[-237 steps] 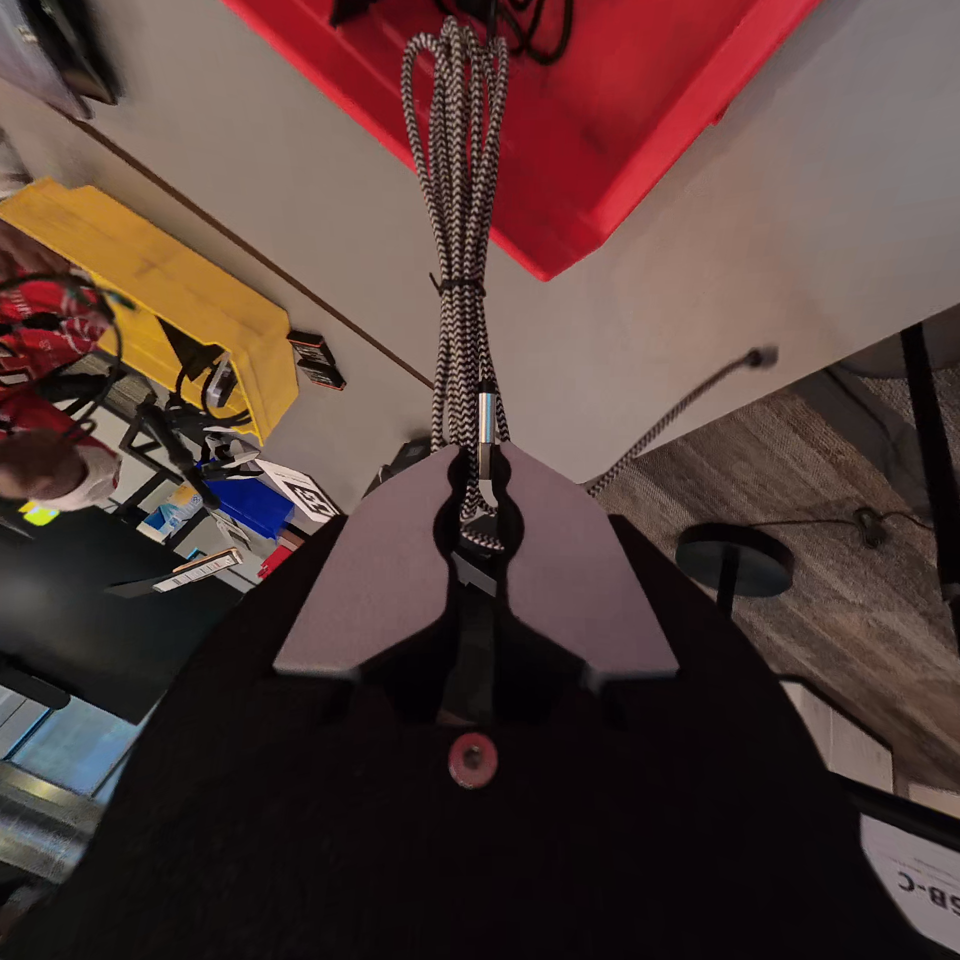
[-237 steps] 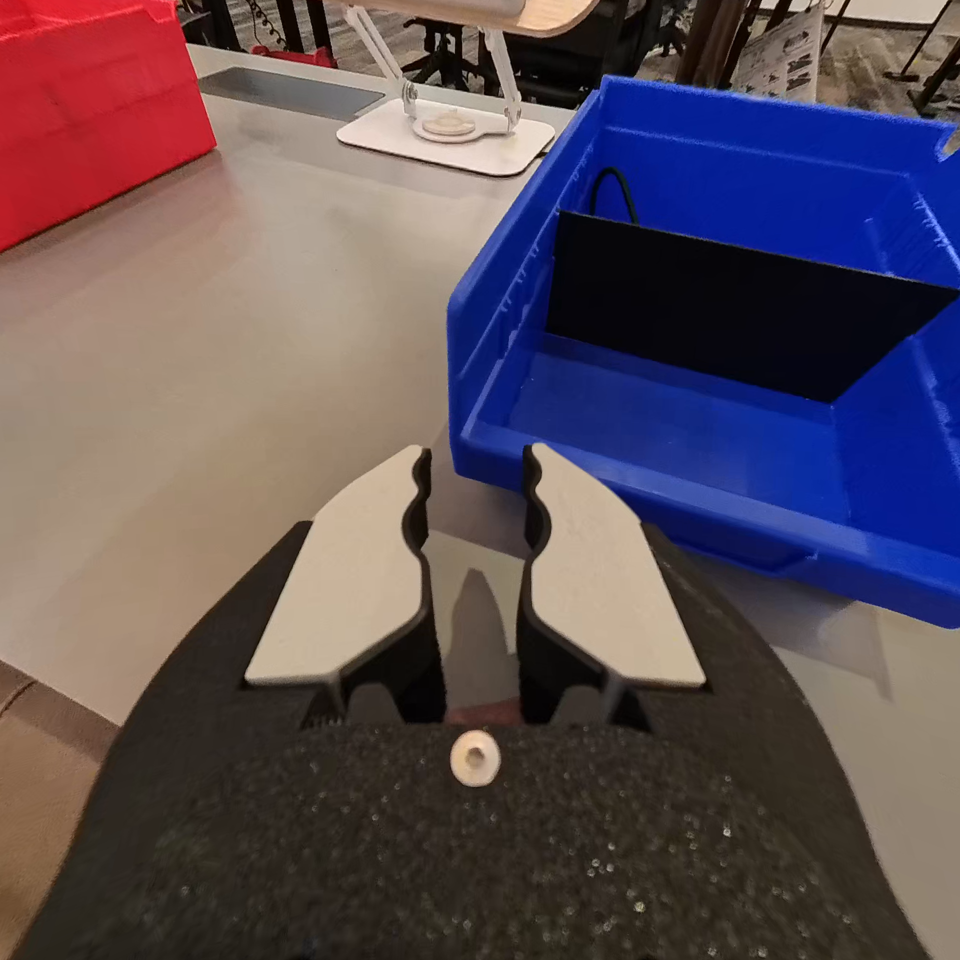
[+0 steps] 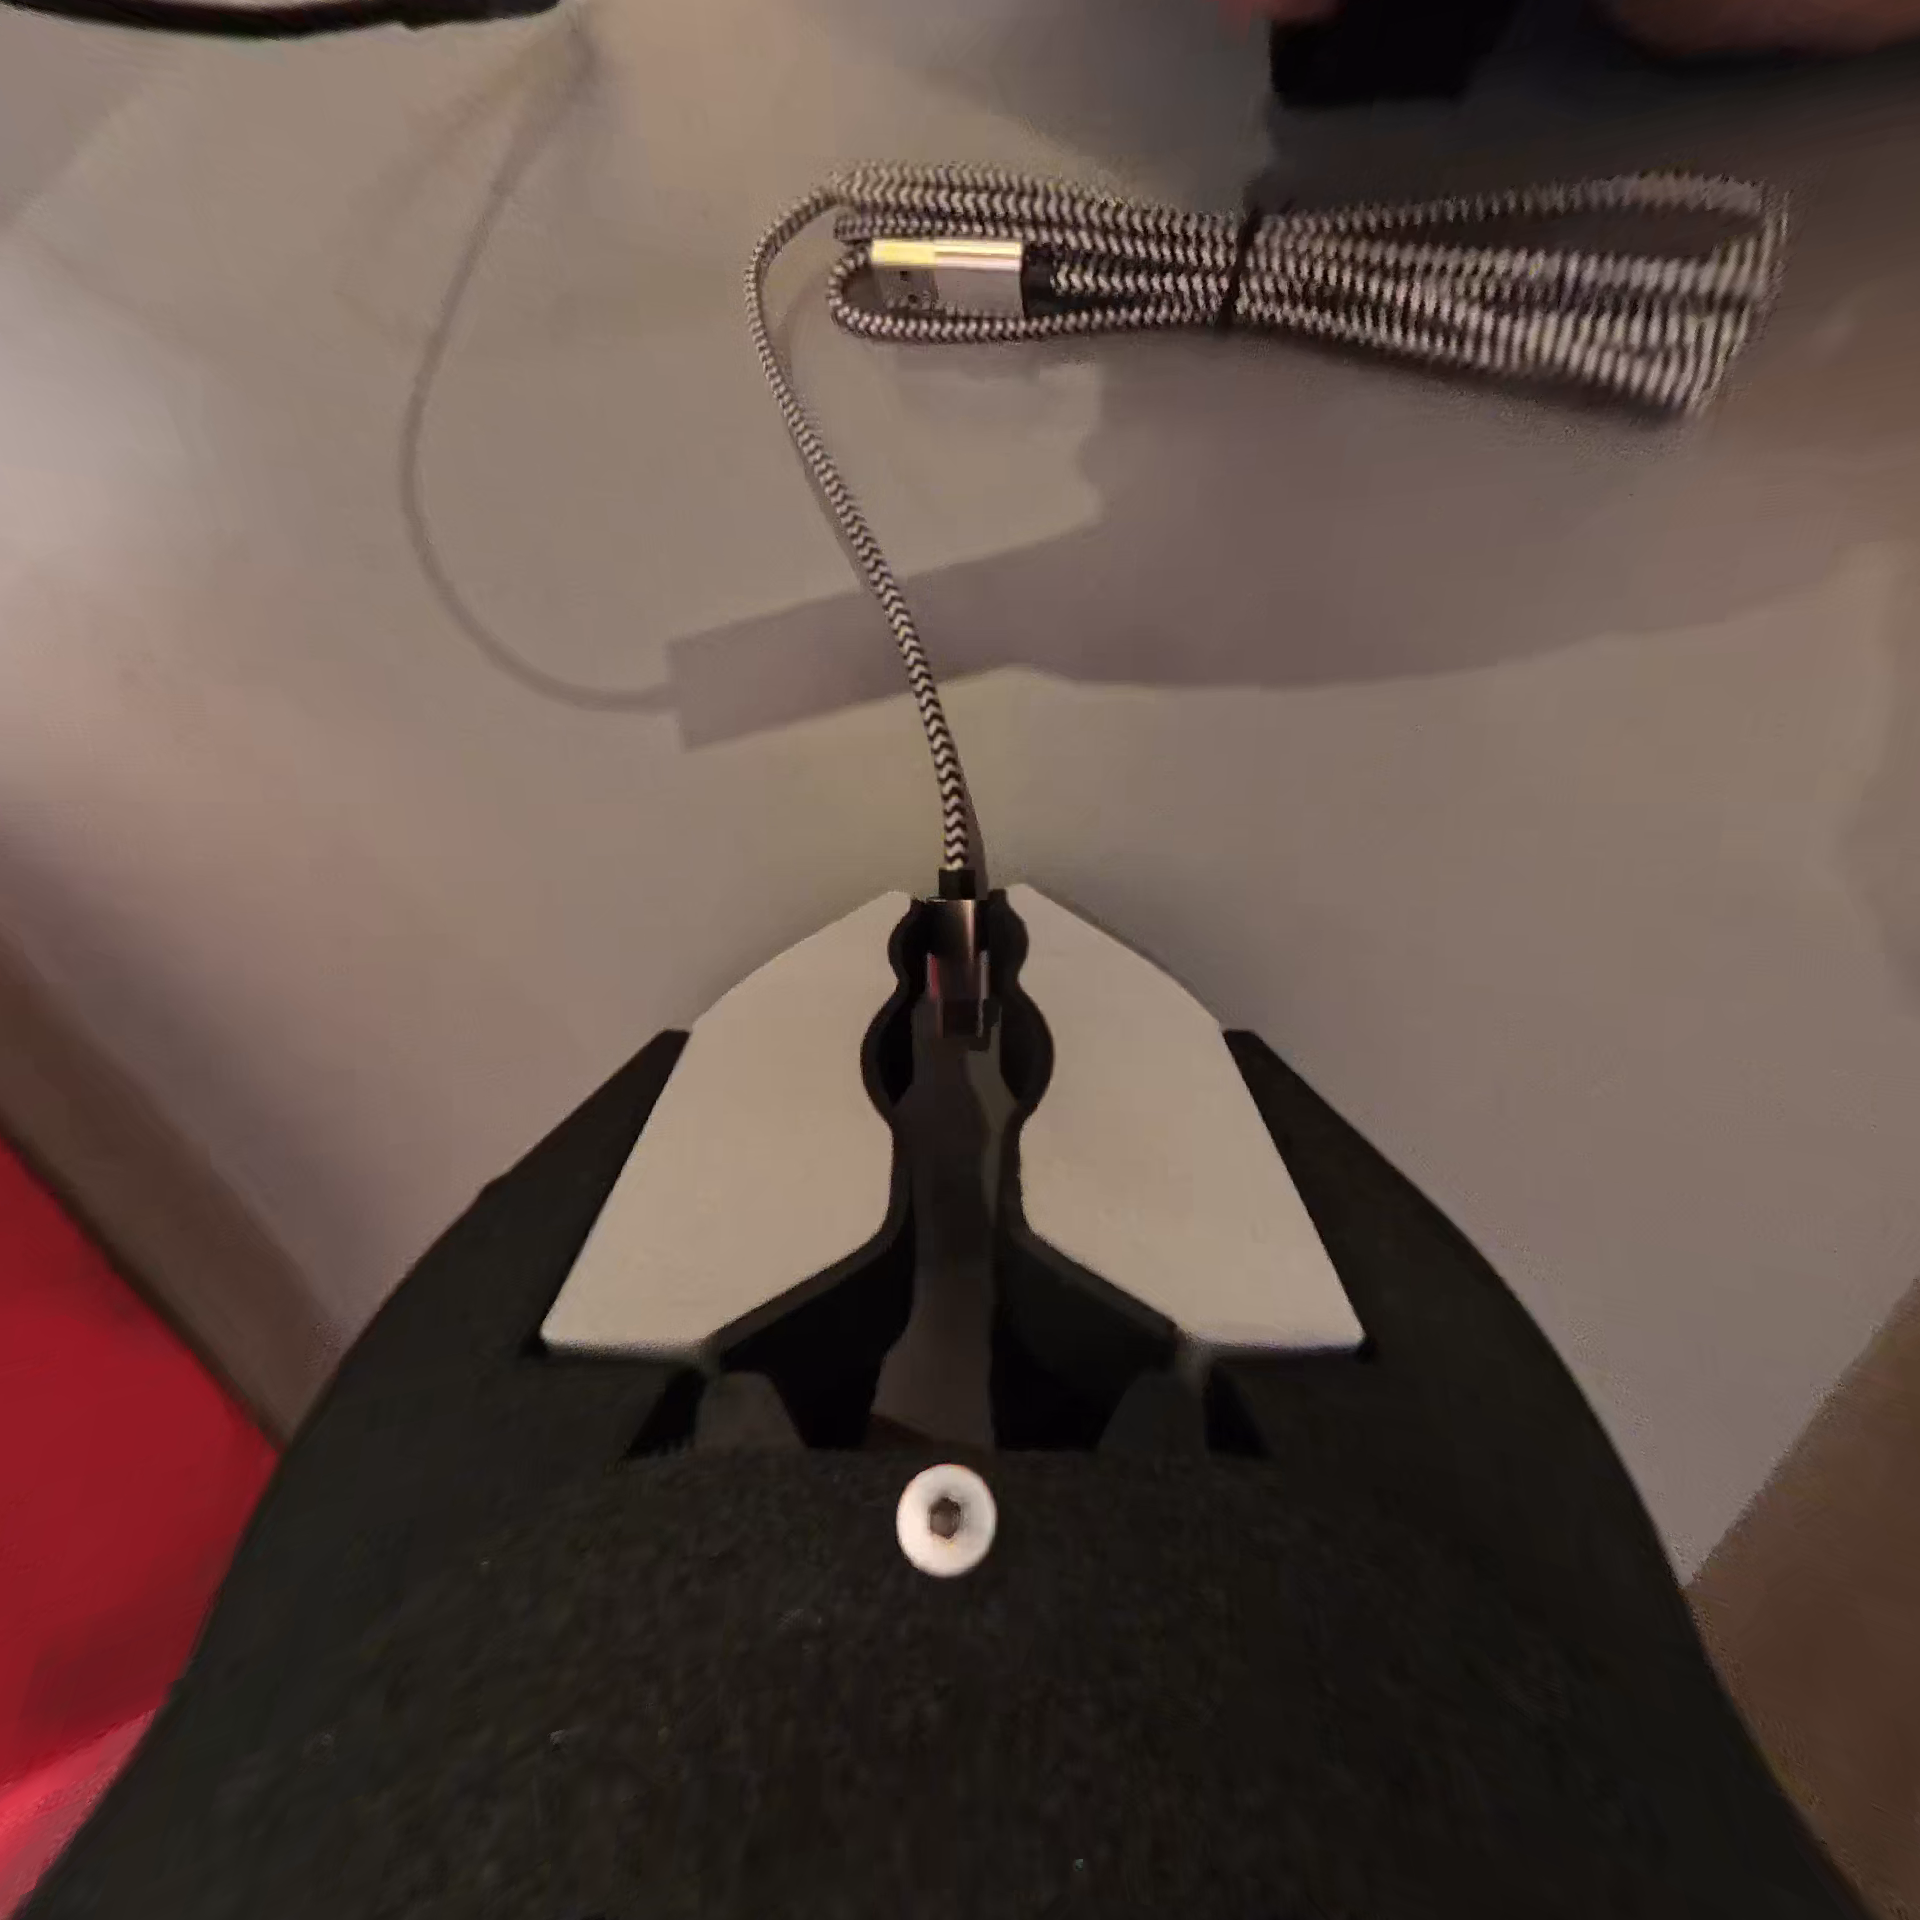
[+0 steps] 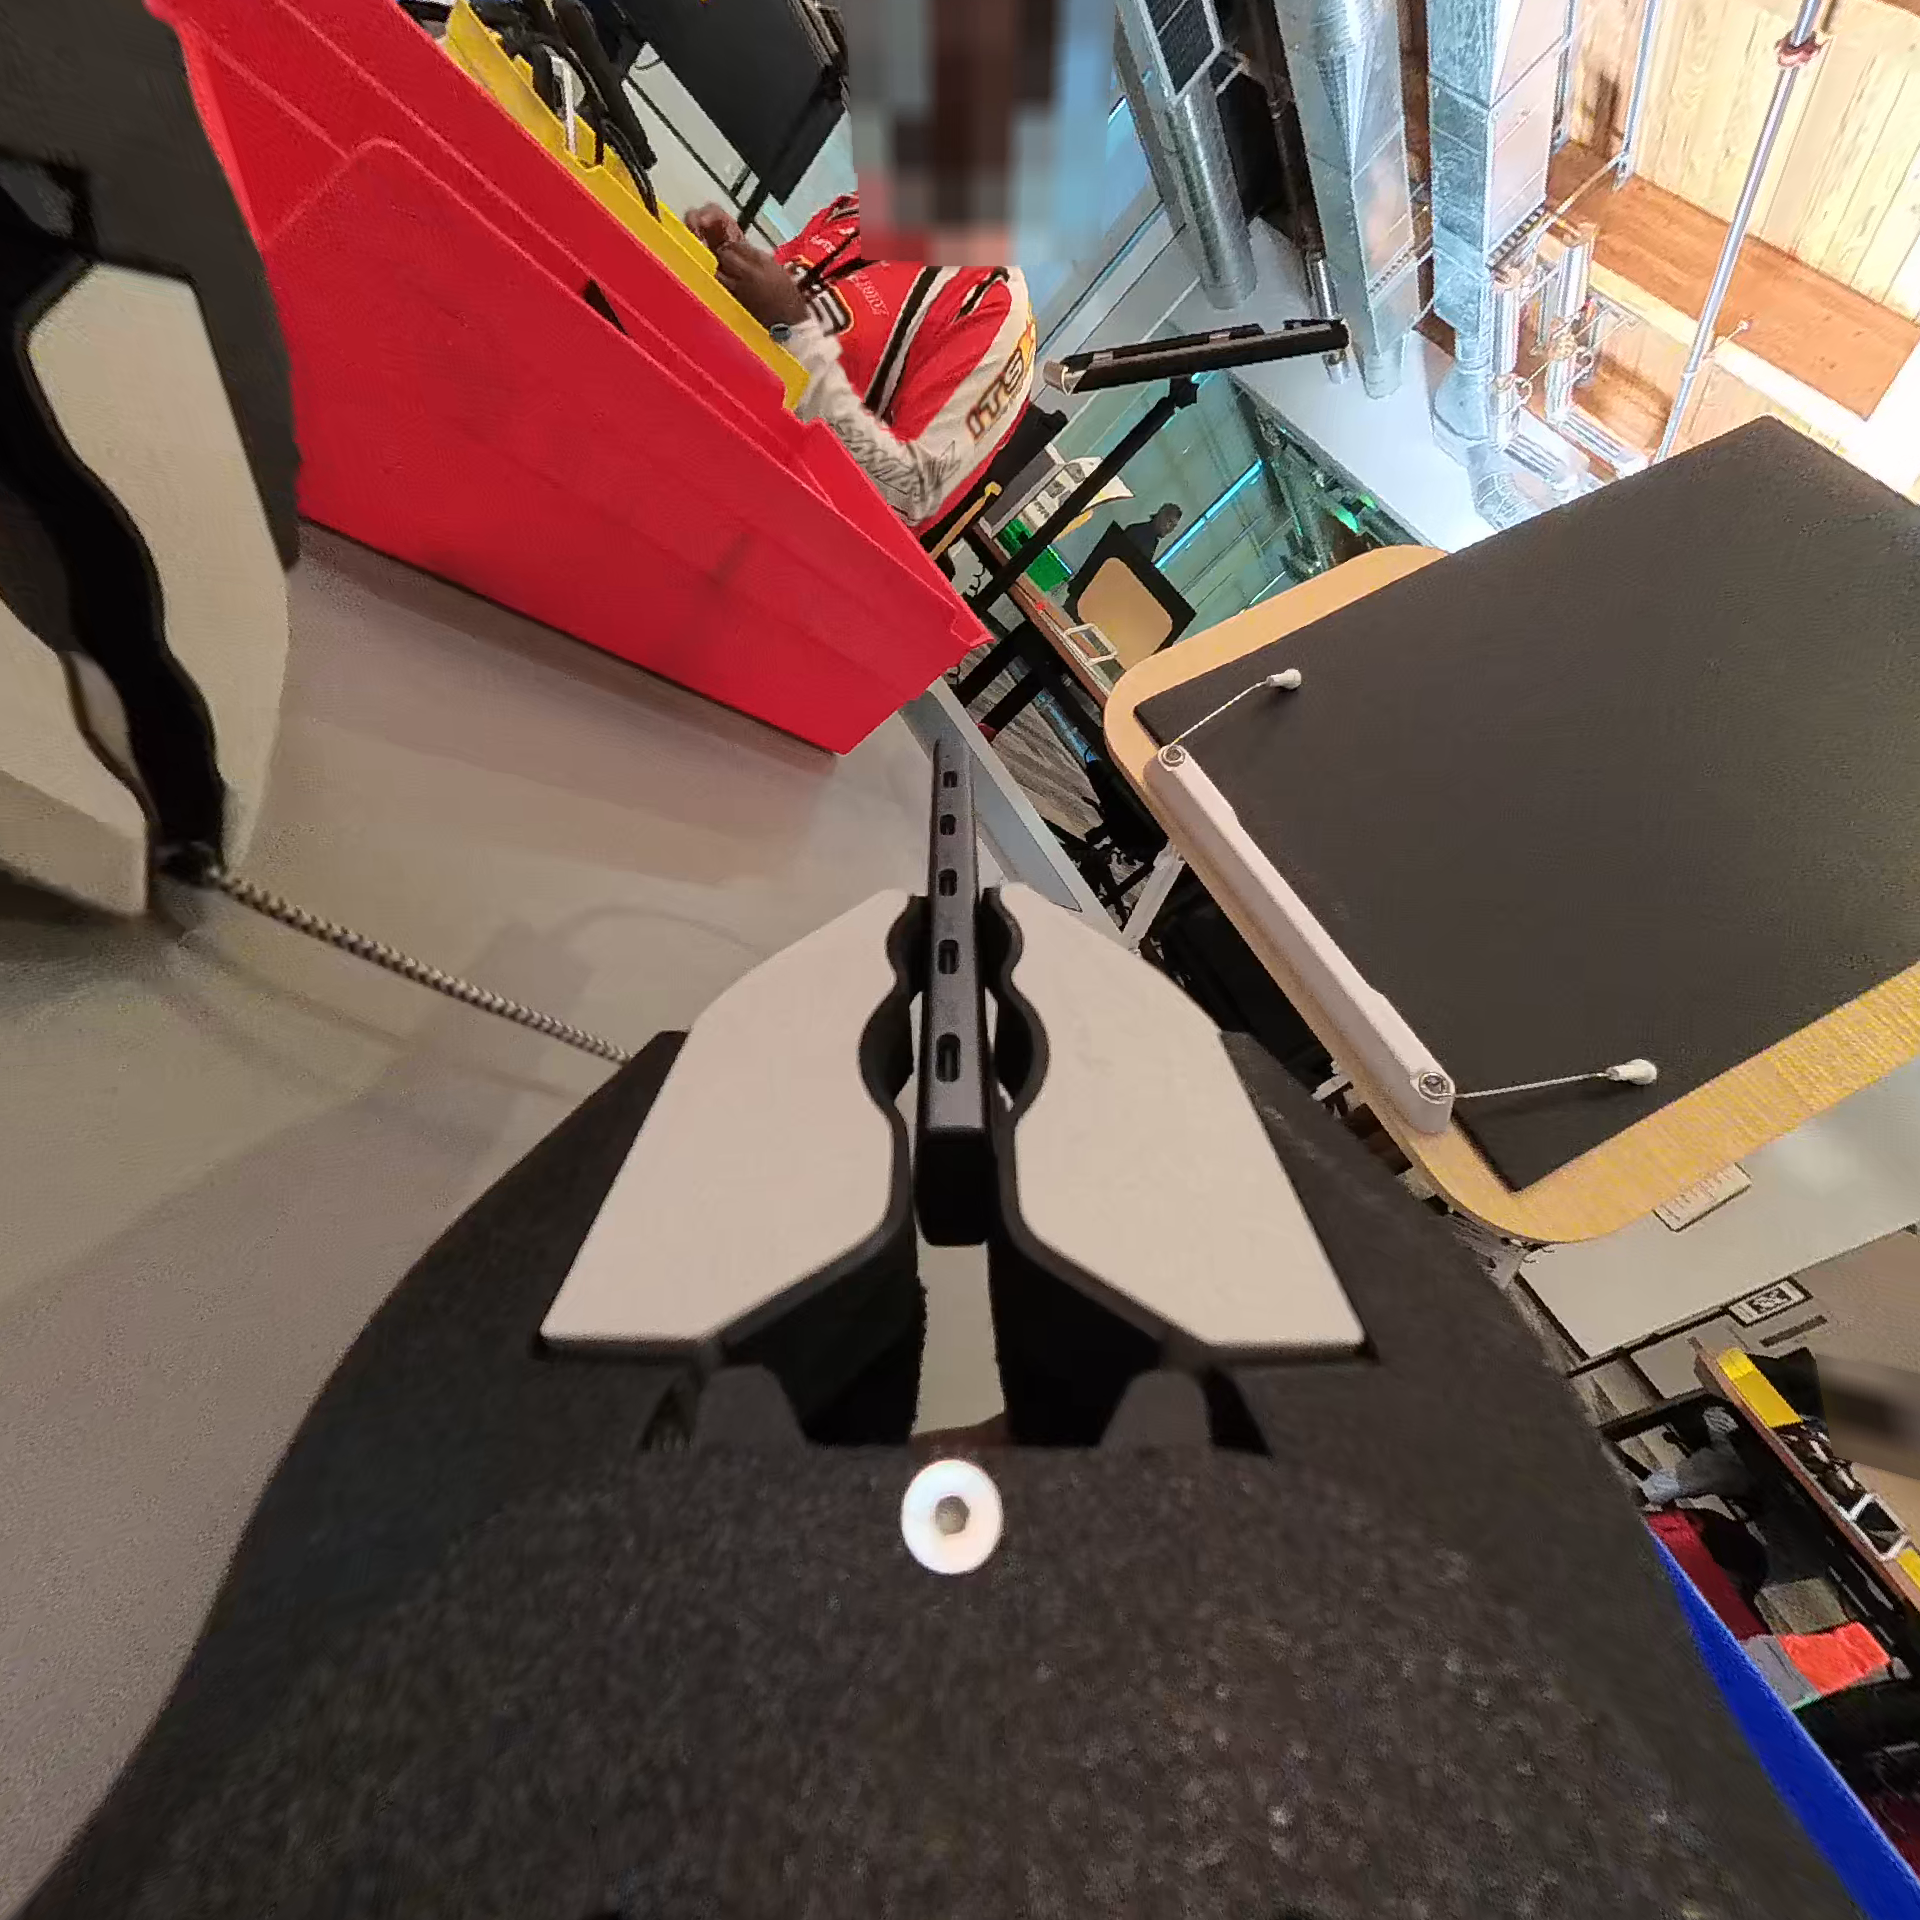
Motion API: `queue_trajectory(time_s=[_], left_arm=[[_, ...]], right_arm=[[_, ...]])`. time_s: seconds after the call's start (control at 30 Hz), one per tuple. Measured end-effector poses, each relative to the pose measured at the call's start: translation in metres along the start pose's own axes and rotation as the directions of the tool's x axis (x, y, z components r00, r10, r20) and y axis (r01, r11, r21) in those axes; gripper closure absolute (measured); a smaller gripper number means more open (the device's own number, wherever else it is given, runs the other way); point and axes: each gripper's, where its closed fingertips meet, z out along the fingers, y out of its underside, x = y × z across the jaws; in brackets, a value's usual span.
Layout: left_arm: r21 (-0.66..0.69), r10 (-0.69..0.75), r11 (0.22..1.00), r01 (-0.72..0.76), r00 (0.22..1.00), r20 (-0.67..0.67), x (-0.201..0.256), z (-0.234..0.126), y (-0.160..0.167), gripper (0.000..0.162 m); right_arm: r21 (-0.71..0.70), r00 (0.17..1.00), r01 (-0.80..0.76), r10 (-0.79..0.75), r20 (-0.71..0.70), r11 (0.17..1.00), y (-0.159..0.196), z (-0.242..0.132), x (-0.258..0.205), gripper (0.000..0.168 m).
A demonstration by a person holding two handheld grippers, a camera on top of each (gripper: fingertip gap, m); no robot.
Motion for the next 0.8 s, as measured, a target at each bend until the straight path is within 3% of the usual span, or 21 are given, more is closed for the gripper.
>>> queue_trajectory(time_s=[0.13, 0.3, 0.47, 0.6, 0.8], left_arm=[[0.097, -0.033, 0.995, 0.036, 0.999, -0.035, -0.012, -0.056, -0.011, 0.151], [0.237, -0.08, 0.969, 0.07, 0.996, 0.03, -0.043, -0.171, -0.022, 0.152], [0.104, 0.089, 0.989, -0.108, 0.982, 0.167, -0.068, -0.246, -0.01, 0.155], [-0.042, 0.255, 0.967, -0.252, 0.953, 0.165, -0.073, -0.243, -0.015, 0.156], [-0.08, 0.394, 0.915, -0.395, 0.919, -0.028, -0.03, -0.15, -0.031, 0.156]], right_arm=[[0.001, 1.0, -0.018, 0.018, 0.009, 1.0, 0.0, 0.0, -0.003, 0.159], [0.014, 0.999, -0.047, 0.047, -0.003, 0.999, -0.003, 0.0, 0.001, 0.159], [0.025, 0.999, -0.052, 0.053, -0.004, 0.998, -0.006, 0.0, 0.001, 0.159], [0.026, 0.999, -0.041, 0.041, -0.002, 0.999, -0.007, 0.001, -0.002, 0.159], [0.022, 0.998, -0.057, 0.058, -0.025, 0.998, -0.003, -0.001, 0.005, 0.159]])
